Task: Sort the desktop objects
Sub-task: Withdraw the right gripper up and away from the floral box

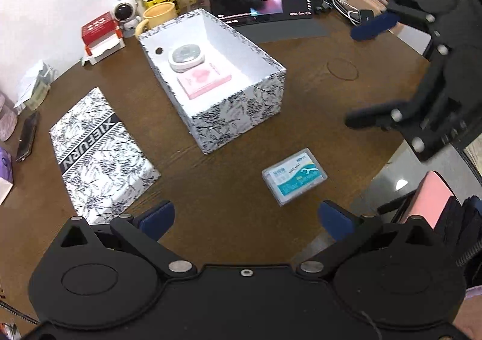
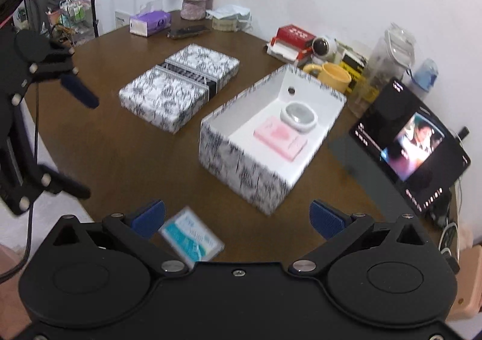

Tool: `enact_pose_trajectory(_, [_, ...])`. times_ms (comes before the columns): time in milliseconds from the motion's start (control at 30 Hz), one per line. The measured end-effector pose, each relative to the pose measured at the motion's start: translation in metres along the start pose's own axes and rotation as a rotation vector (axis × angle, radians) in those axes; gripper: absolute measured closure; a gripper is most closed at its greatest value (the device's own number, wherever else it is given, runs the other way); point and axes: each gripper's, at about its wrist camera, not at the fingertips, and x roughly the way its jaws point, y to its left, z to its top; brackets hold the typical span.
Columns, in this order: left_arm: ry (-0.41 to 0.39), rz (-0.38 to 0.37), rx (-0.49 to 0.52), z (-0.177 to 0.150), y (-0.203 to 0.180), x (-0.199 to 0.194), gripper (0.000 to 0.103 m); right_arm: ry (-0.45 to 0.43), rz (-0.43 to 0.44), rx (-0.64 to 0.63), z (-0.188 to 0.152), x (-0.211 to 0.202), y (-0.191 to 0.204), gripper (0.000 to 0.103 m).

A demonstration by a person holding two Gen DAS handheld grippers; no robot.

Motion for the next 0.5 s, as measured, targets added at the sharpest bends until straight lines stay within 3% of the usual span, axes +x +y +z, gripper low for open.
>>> enact_pose_trajectory(500, [0.036, -0.039, 0.107, 0.013, -0.025, 0.044, 0.000, 0.116, -0.015, 0.076, -0.046, 0.005, 0.016, 0.000])
